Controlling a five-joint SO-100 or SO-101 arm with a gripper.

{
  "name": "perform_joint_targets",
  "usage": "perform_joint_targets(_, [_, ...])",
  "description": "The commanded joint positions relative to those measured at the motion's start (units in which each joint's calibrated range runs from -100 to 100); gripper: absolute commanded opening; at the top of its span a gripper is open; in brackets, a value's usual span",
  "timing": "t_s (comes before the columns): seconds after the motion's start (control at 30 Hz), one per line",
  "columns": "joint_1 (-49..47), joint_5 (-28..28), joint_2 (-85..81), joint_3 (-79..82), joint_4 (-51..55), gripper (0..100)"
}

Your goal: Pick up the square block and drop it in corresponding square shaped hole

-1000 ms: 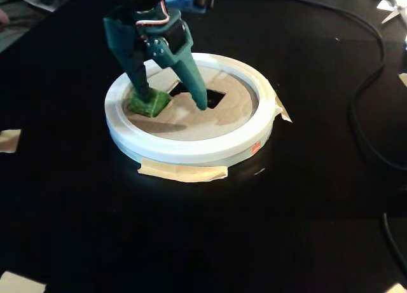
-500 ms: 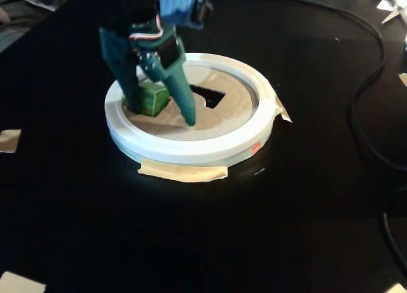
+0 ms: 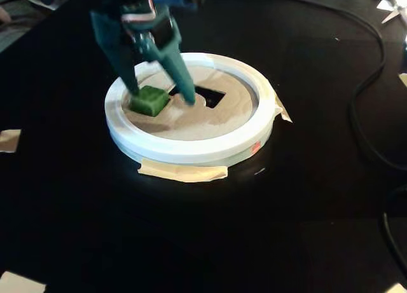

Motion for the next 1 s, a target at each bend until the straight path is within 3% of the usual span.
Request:
perform_joint_targets(0.0, [2.3,0.6,-9.9,-0.9,3.3,82])
perform_joint_targets(0.3, [2.4,0.8,-21.1,0.3,17.8,80])
perform_joint_targets(0.43, [3.2,3.7,-26.9,0.5,17.8,81])
perform_joint_targets(0.6, [14.4,6.9,-39.3,10.4,17.8,80])
perform_joint_targets(0.77, [32.5,10.5,-55.6,24.6,17.8,80])
perform_joint_targets(0.97, [42.7,12.3,-70.1,42.6,7.2,80])
